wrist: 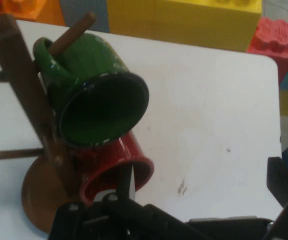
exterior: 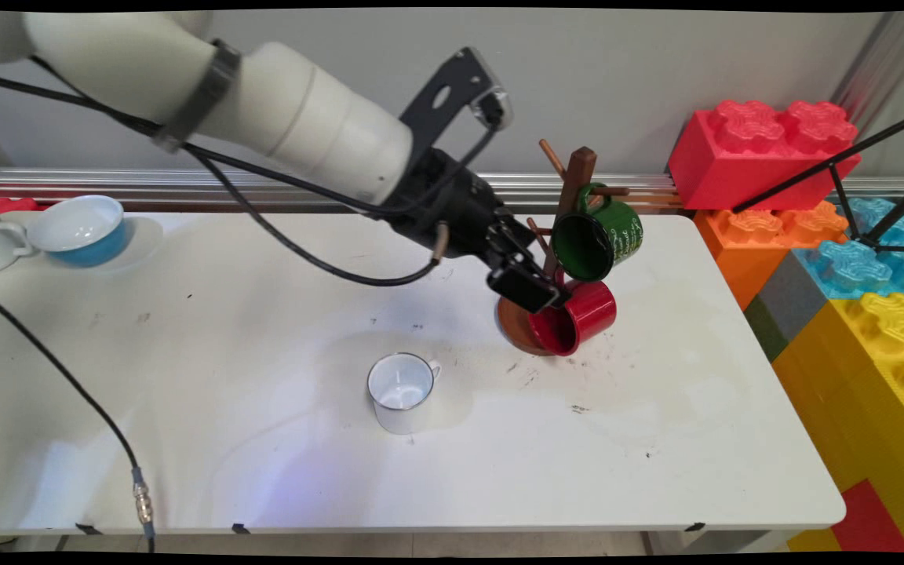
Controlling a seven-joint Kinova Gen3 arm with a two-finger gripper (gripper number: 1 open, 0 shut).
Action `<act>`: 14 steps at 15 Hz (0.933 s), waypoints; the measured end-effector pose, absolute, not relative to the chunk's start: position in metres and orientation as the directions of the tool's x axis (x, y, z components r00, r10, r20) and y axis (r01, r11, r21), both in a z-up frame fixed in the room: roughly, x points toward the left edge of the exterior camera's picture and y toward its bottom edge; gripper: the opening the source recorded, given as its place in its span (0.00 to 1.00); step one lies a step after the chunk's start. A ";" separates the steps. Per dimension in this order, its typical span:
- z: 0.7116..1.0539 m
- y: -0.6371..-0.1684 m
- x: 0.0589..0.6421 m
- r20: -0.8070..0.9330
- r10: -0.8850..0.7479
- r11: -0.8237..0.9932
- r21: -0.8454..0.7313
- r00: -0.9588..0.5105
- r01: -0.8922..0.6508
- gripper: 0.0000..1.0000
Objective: Pick up the green mug from the rack
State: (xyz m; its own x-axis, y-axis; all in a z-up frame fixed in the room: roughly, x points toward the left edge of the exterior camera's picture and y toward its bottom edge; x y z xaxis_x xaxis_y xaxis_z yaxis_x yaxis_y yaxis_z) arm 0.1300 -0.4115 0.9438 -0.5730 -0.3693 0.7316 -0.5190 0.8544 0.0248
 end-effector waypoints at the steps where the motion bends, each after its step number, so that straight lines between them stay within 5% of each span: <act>1: 0.941 -0.415 0.126 0.733 -0.376 0.853 0.034 -0.566 -0.522 1.00; 14: 0.914 -0.452 0.095 0.737 -0.512 0.772 0.168 -0.442 -0.613 1.00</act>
